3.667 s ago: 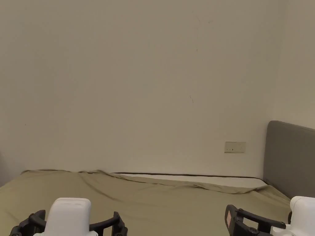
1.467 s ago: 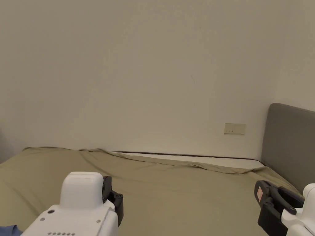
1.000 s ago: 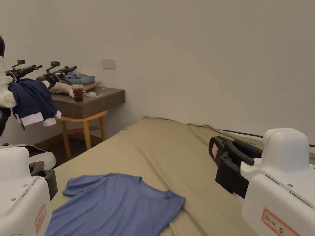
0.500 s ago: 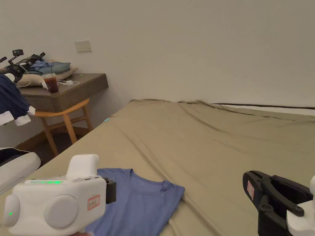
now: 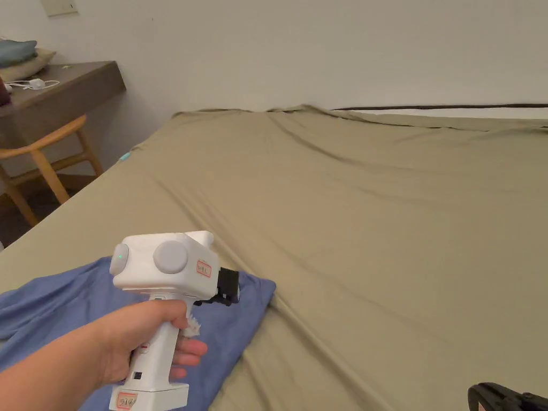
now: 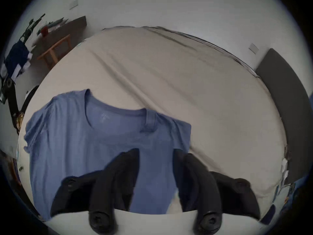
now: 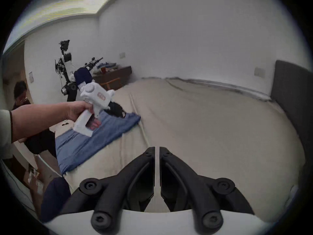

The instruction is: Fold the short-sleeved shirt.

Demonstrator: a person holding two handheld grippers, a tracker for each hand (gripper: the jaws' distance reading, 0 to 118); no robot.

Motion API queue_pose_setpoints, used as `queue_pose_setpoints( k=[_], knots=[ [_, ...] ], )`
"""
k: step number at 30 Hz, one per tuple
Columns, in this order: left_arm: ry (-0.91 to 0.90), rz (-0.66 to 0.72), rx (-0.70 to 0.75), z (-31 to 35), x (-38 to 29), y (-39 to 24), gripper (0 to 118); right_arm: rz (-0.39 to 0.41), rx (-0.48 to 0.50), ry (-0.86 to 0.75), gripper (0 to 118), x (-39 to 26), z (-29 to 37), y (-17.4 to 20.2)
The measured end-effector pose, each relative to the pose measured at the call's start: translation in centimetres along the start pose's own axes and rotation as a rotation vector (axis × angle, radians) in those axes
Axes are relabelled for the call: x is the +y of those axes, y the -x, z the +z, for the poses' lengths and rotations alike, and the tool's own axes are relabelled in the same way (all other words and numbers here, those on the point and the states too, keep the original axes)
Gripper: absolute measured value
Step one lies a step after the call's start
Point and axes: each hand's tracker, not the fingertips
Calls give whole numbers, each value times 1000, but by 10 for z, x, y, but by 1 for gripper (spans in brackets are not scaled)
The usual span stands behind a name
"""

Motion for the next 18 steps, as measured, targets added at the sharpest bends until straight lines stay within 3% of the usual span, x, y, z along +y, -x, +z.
queue_pose_setpoints(
  k=[2,3,4,7,8,10,12,18],
  knots=[
    [21,-82,40,-16,-2,-8,56,-34,39,24,9,0,8,5],
    [46,-114,92,-27,-3,-12,73,-30,45,34,9,-26,-26,-23],
    [77,-113,105,-38,-7,-12,95,-25,42,40,9,-29,-28,-25],
    [292,-133,128,-75,-27,0,109,-10,42,48,9,-28,-26,-23],
    [272,-48,100,-73,-34,14,115,-8,46,46,9,-28,-26,-22],
    [86,98,29,-75,-34,18,118,-13,56,43,10,-28,-25,-22],
    [107,-47,92,-74,-42,12,118,-24,69,43,10,-33,-27,-19],
    [80,-38,59,-65,-52,13,118,-21,97,42,11,-35,-24,-17]
  ],
)
